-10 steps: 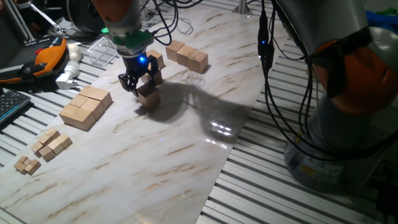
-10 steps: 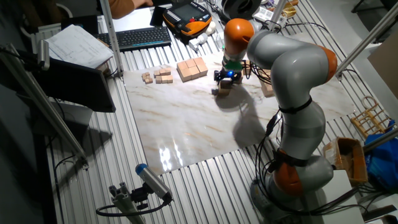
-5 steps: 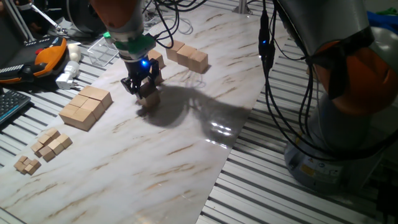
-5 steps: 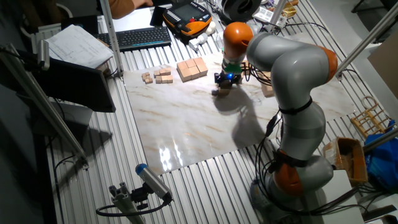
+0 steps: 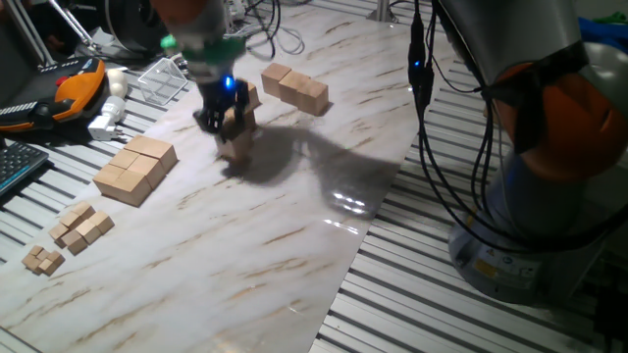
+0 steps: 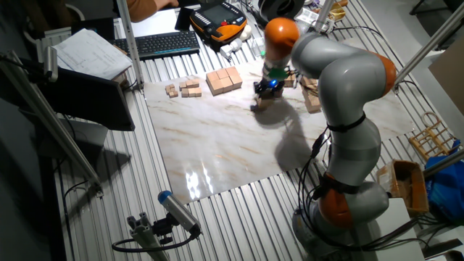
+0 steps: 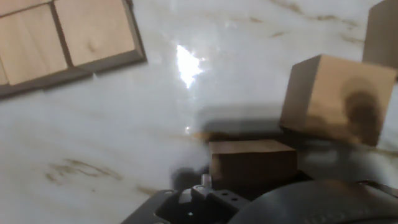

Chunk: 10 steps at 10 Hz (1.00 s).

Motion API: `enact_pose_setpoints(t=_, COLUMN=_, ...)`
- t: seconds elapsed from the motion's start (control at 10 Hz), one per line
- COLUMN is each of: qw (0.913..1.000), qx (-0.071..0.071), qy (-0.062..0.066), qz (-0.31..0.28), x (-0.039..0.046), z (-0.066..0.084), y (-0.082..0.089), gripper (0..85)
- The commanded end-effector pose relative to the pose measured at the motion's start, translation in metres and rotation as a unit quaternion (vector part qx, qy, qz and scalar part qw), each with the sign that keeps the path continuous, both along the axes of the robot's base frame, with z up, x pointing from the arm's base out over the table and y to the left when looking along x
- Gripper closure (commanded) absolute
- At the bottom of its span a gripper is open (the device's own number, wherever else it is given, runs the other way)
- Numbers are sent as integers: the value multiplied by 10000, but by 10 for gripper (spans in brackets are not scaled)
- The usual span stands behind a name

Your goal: Stack the blocks into a pyramid shape

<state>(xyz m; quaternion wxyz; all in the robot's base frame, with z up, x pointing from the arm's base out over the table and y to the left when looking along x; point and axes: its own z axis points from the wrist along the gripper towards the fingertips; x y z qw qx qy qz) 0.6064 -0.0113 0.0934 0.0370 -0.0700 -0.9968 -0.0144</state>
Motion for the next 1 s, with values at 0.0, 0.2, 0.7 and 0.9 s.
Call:
enact_pose_setpoints(t=0.0, qw=9999, qx=104, qy=85, qz=-6, x=-18, z=205, y=-85, gripper=850)
enact_pose_setpoints(t=0.2, qw=9999, qx=-163, qy=-39, qz=4, x=-115, z=378, y=-174, gripper=850)
enact_pose_setpoints(t=0.7, qw=9993, qx=-177, qy=203, qz=267, x=-101, z=705, y=-631, gripper=850)
enact_pose_setpoints(t=0.9, qw=9992, qx=-225, qy=212, qz=243, x=-95, z=776, y=-857, gripper=850)
